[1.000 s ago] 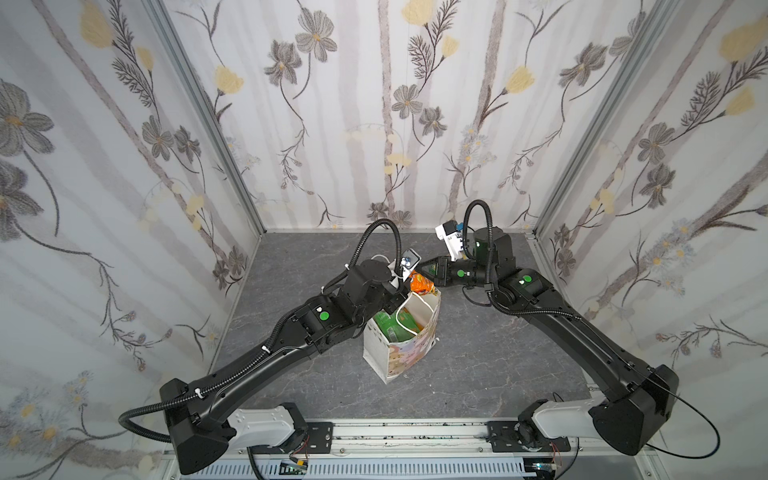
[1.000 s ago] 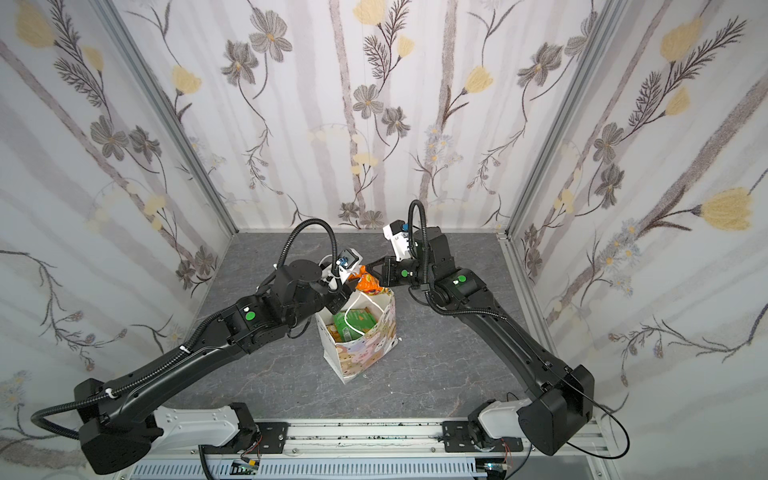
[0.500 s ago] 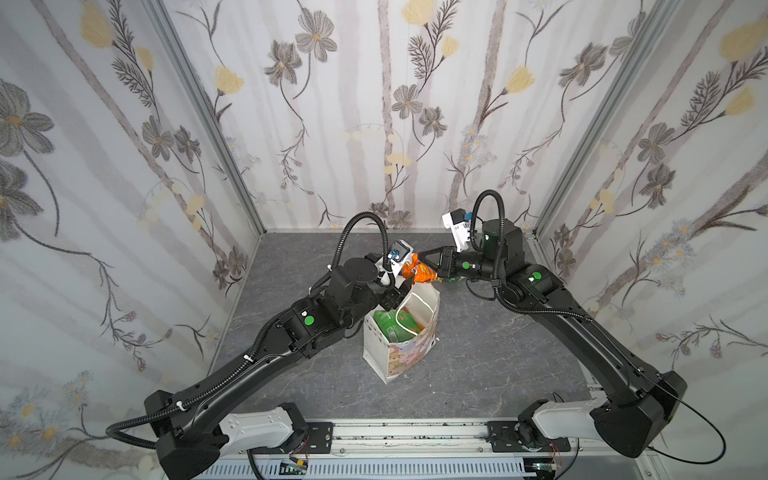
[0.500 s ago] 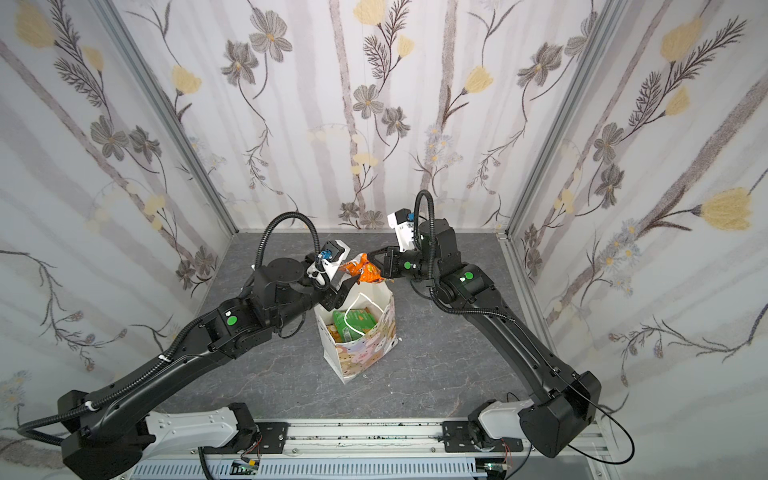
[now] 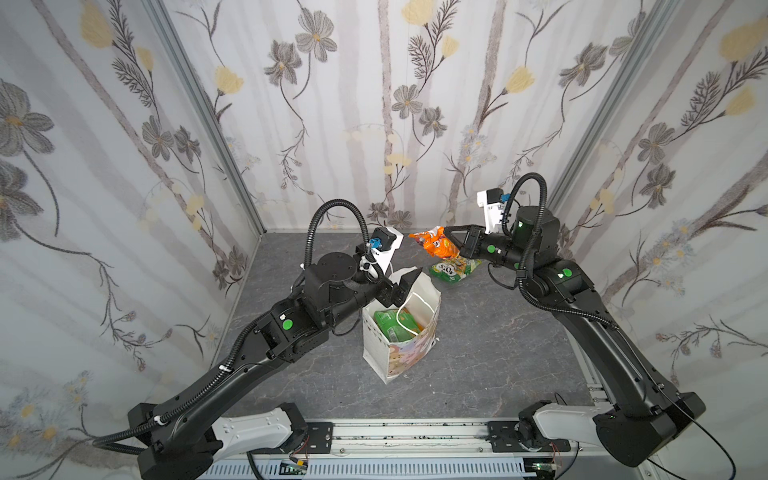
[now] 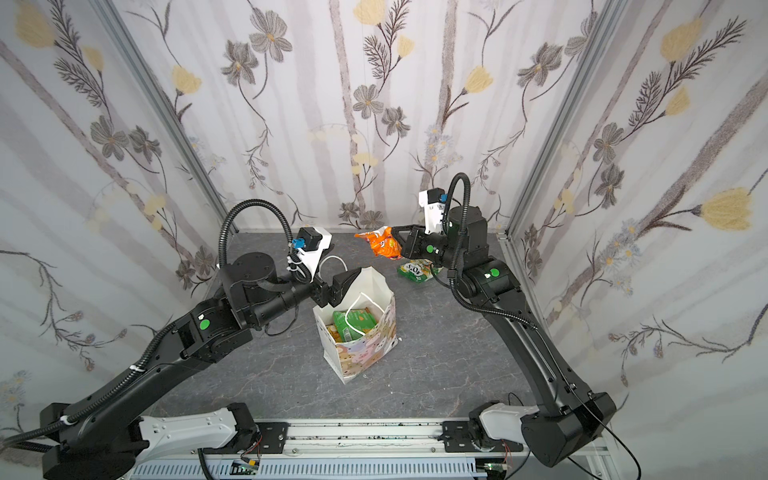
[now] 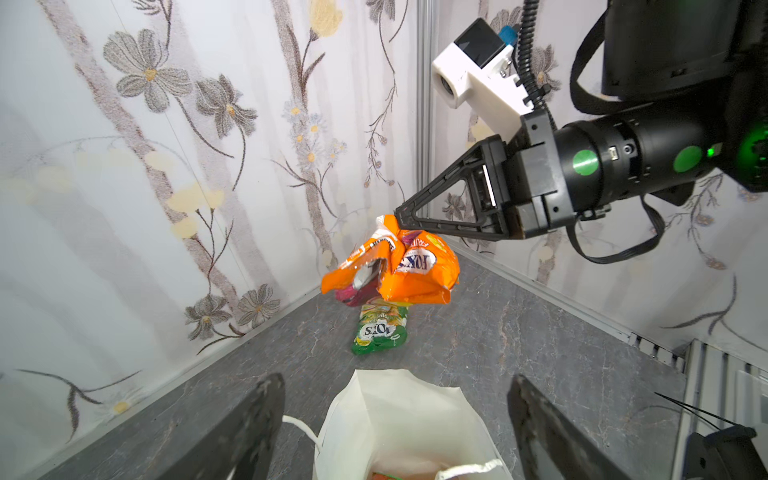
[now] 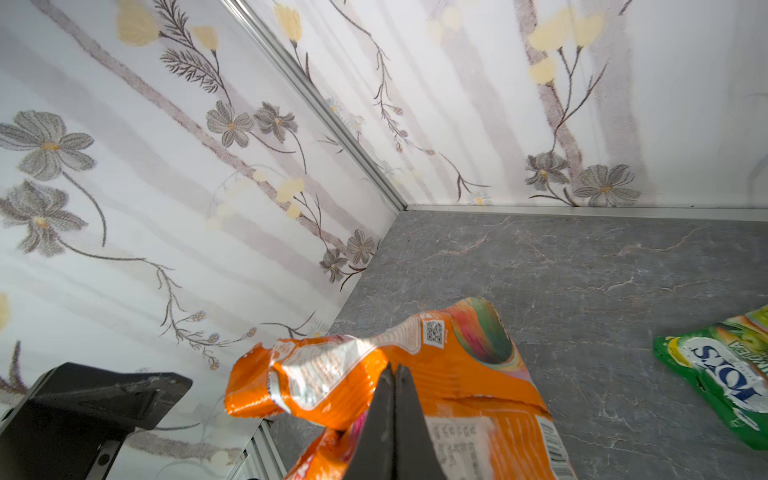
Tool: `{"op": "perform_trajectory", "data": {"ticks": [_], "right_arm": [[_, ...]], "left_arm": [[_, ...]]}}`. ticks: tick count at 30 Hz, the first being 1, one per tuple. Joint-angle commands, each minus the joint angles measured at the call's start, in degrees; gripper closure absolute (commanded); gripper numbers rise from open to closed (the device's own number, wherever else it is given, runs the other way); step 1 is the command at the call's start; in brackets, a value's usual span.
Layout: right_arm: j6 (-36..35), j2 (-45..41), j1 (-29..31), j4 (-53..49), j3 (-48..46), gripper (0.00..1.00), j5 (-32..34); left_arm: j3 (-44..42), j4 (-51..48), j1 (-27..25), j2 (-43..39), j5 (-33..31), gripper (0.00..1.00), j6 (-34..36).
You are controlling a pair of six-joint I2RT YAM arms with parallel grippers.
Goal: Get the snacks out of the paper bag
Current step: 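Carry the orange packet away with the right gripper while the left gripper opens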
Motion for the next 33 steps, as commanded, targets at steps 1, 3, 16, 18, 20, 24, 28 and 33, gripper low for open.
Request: {"op": "perform_trajectory", "data": {"ticks": [1,3,16,18,20,24,28,33], "right_arm": [[-0.03,-0.78,-2.71,0.88,0.31,1.0,0.08],[-0.43,-1.05,-4.65,0.45,0.15,1.0,-0.1],[-3.01,0.19,-20.16,0.46,-4.89,1.0,-3.74],[-3.12,1.04,-22.33,0.87,-6.07,1.0,-4.59],[-3.67,2.03,-24.37,1.55,-7.2,1.0,-4.85],[-3.91,4.93,-28.08,3.44,-9.06,1.0,-6.22],[-4.81,9.37,-31.24,3.72,-8.97,1.0,-5.31],[-5.53,15.54,-34.0,4.96,-8.22,1.0,-0.72]], "left_arm": [[1.67,-1.44,0.03,0.58,5.12,0.08,-2.12],[2.39,-2.55,0.04,1.09,7.09,0.06,-2.62],[3.75,-7.2,-0.04,3.42,12.16,0.0,-3.19],[3.75,-7.45,0.03,3.65,12.36,0.0,-3.13],[3.75,-7.84,-0.01,3.69,12.23,0.0,-2.9],[3.75,-8.77,-0.05,3.86,11.3,0.0,-2.29],[3.75,-9.68,-0.01,4.15,10.42,0.0,-2.14],[5.55,-10.8,0.02,4.13,8.55,0.0,-2.09]]}}
